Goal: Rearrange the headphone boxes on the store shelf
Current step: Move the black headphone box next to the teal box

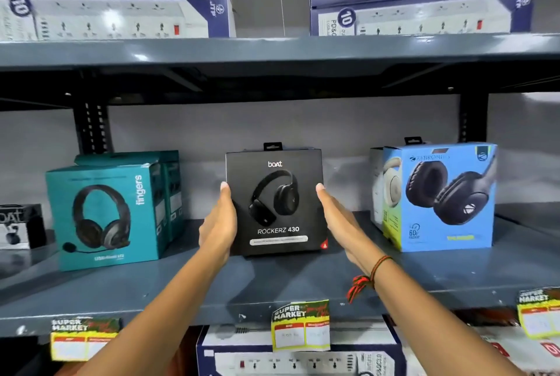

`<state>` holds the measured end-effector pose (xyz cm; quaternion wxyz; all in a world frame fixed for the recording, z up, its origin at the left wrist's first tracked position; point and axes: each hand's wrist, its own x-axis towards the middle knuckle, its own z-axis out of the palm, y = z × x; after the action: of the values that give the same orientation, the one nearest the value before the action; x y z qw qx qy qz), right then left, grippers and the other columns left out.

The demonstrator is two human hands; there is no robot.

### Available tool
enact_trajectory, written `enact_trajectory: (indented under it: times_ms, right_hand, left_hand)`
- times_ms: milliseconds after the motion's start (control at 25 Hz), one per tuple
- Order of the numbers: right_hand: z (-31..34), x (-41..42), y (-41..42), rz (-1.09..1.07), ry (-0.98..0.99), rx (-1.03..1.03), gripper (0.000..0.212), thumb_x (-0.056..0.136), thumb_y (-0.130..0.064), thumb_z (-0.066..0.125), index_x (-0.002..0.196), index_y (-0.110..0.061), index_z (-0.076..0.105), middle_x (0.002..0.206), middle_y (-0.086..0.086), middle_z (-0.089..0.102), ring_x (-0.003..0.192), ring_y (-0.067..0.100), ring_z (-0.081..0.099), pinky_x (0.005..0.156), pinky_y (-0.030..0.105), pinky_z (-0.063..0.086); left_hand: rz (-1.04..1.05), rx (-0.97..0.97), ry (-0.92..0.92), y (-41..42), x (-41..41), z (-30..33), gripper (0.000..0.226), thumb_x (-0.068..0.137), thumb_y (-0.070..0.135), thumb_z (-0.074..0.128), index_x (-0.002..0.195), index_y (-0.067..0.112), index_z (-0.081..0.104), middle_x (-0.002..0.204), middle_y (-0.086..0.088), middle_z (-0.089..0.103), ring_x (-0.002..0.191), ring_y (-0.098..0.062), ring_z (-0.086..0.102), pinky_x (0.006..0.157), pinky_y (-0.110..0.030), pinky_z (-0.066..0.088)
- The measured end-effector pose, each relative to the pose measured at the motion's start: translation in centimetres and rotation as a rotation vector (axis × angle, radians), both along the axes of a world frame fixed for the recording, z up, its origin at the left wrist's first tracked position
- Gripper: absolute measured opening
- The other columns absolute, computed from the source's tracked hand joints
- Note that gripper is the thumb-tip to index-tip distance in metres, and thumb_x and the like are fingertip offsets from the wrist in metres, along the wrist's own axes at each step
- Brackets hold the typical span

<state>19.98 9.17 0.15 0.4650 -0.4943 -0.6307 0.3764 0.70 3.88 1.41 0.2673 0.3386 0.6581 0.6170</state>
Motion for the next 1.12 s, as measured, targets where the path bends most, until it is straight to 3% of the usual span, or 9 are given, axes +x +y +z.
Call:
enact_trajectory:
  times_ms: [80,120,280,480,680,800,920,1000,1120]
  right_hand:
    - [1.8,0.9,-1.6,-0.095,-0.029,0.136,0.071,0.08,-0.082,0.028,0.091,-0.023,0.065,0.104,0.005,0.065,0.109,0.028,0.058,0.103,0.051,0.044]
    - [2.7,1.5,-2.3,-0.124,-0.031,0.186,0.08,0.08,-0.082,0.027,0.086,-0.013,0.065,0.094,0.005,0.065,0.104,0.03,0.059,0.1,0.052,0.046]
    - [5.2,3.1,-4.8,-0.199,-0.069,0.339,0.1,0.07,-0.087,0.018,0.09,-0.004,0.07,0.095,0.015,0.071,0.103,0.039,0.063,0.097,0.054,0.047]
    - [6.1,2.8,-6.3,-0.185,-0.111,0.409,0.101,0.074,-0.083,0.015,0.096,0.0,0.068,0.092,0.013,0.072,0.094,0.037,0.065,0.096,0.051,0.046]
    - [5.4,-0.7,-8.1,-0.12,-0.158,0.467,0.074,0.097,-0.062,0.022,0.103,-0.003,0.066,0.103,0.017,0.07,0.105,0.037,0.058,0.086,0.039,0.037]
    - [3.6,-5.0,-8.6,0.04,-0.077,0.445,0.057,0.097,-0.062,0.027,0.102,-0.019,0.065,0.107,0.013,0.071,0.108,0.033,0.061,0.095,0.044,0.043]
    - [1.1,-9.7,-8.2,0.23,-0.002,0.338,0.058,0.094,-0.064,0.033,0.13,-0.026,0.058,0.128,0.007,0.066,0.118,0.027,0.06,0.105,0.048,0.043]
    - [-0.5,-12.4,-8.1,0.326,-0.008,0.276,0.061,0.096,-0.061,0.035,0.139,-0.023,0.052,0.14,0.005,0.06,0.128,0.026,0.054,0.109,0.046,0.04]
    - [-2.0,-15.5,-7.8,0.4,-0.046,0.206,0.067,0.093,-0.065,0.036,0.149,-0.028,0.04,0.152,-0.008,0.045,0.142,0.018,0.04,0.118,0.038,0.029]
  left_hand:
    - [0.042,0.036,0.142,-1.6,-0.4,1.8,0.104,0.086,0.085,0.013,0.15,0.016,0.057,0.156,-0.019,0.057,0.142,-0.04,0.052,0.121,-0.052,0.038]
    - [0.047,0.062,0.204,-2.2,-0.7,2.6,0.115,0.076,0.09,0.009,0.145,0.016,0.063,0.15,-0.017,0.063,0.137,-0.04,0.057,0.119,-0.054,0.042]
    - [0.048,0.197,0.31,-3.7,-1.3,4.6,0.114,0.068,0.091,0.01,0.129,0.02,0.074,0.139,-0.011,0.072,0.13,-0.037,0.064,0.114,-0.057,0.046]
    - [0.052,0.229,0.285,-5.3,-1.5,4.4,0.11,0.071,0.092,0.011,0.137,0.025,0.069,0.147,-0.011,0.067,0.138,-0.036,0.058,0.119,-0.058,0.041]
    - [0.2,0.241,0.264,-8.3,-3.2,2.6,0.087,0.092,0.079,0.016,0.144,0.027,0.063,0.153,-0.011,0.062,0.145,-0.038,0.049,0.123,-0.054,0.031]
    - [0.326,0.23,0.282,-11.1,-5.1,1.1,0.066,0.106,0.062,0.022,0.15,0.028,0.057,0.151,-0.023,0.059,0.145,-0.045,0.044,0.12,-0.054,0.029]
    - [0.41,0.231,0.295,-12.6,-8.5,-0.6,0.058,0.109,0.057,0.025,0.153,0.033,0.053,0.145,-0.028,0.063,0.139,-0.049,0.049,0.117,-0.054,0.032]
    - [0.462,0.211,0.275,-13.1,-10.8,-2.0,0.058,0.107,0.06,0.026,0.154,0.036,0.051,0.147,-0.028,0.062,0.14,-0.049,0.048,0.116,-0.054,0.032]
    - [0.461,0.245,0.292,-13.5,-13.7,-4.2,0.089,0.084,0.081,0.013,0.155,0.041,0.048,0.152,-0.018,0.061,0.143,-0.045,0.05,0.117,-0.055,0.033]
